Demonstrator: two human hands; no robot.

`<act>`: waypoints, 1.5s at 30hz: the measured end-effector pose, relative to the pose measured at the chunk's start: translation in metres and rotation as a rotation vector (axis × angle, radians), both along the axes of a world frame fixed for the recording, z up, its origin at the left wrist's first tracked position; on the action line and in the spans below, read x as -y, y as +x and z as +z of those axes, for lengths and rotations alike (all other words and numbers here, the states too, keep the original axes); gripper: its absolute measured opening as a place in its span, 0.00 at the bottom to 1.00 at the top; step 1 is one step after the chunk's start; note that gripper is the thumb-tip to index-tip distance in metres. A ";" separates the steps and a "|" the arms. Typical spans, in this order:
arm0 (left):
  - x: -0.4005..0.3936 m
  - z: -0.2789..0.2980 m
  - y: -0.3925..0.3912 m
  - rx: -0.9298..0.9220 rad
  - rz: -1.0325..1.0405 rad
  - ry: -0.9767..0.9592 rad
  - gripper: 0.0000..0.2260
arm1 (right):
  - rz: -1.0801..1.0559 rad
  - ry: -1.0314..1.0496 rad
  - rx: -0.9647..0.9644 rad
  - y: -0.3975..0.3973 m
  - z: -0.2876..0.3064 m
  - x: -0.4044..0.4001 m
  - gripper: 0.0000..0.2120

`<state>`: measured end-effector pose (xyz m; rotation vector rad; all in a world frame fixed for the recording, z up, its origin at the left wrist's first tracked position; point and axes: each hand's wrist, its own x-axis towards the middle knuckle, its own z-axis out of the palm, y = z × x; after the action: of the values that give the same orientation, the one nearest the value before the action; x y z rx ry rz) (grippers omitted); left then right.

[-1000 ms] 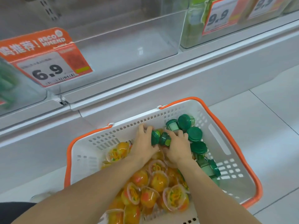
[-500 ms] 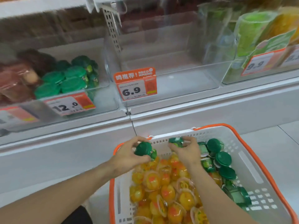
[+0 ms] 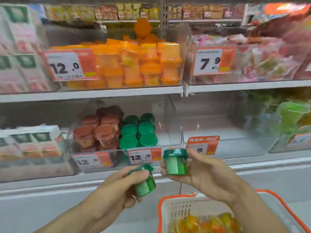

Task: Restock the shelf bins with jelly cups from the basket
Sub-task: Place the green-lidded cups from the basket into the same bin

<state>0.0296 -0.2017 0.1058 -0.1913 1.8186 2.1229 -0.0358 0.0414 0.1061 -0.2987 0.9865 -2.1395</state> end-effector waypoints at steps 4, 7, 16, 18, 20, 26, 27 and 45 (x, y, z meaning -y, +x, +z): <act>0.013 0.001 -0.010 -0.006 0.162 -0.020 0.22 | -0.157 0.092 -0.096 -0.017 0.034 0.044 0.20; 0.022 -0.003 -0.015 0.004 0.268 -0.017 0.25 | -0.312 0.190 -0.196 -0.046 0.044 0.075 0.23; 0.015 -0.006 -0.016 -0.001 0.247 -0.099 0.19 | -0.790 0.764 -0.615 -0.141 0.036 0.148 0.18; 0.012 -0.006 -0.016 -0.019 0.231 -0.109 0.16 | -0.793 0.906 -0.745 -0.162 0.035 0.160 0.23; 0.012 -0.007 -0.017 -0.056 0.209 -0.163 0.14 | -0.750 1.041 -0.845 -0.182 0.033 0.173 0.26; 0.019 -0.011 -0.014 -0.138 0.183 -0.206 0.14 | -0.514 1.378 -0.929 -0.213 0.027 0.197 0.34; 0.021 -0.012 -0.013 -0.150 0.186 -0.218 0.14 | -0.459 1.403 -0.949 -0.217 0.026 0.200 0.33; 0.034 -0.013 -0.021 -0.179 0.142 -0.373 0.22 | -0.167 1.530 -0.780 -0.255 0.025 0.216 0.29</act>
<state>0.0088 -0.2353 0.0933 -0.2310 2.3638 1.9217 -0.2911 -0.1748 0.1315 -0.2395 2.7641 -0.7890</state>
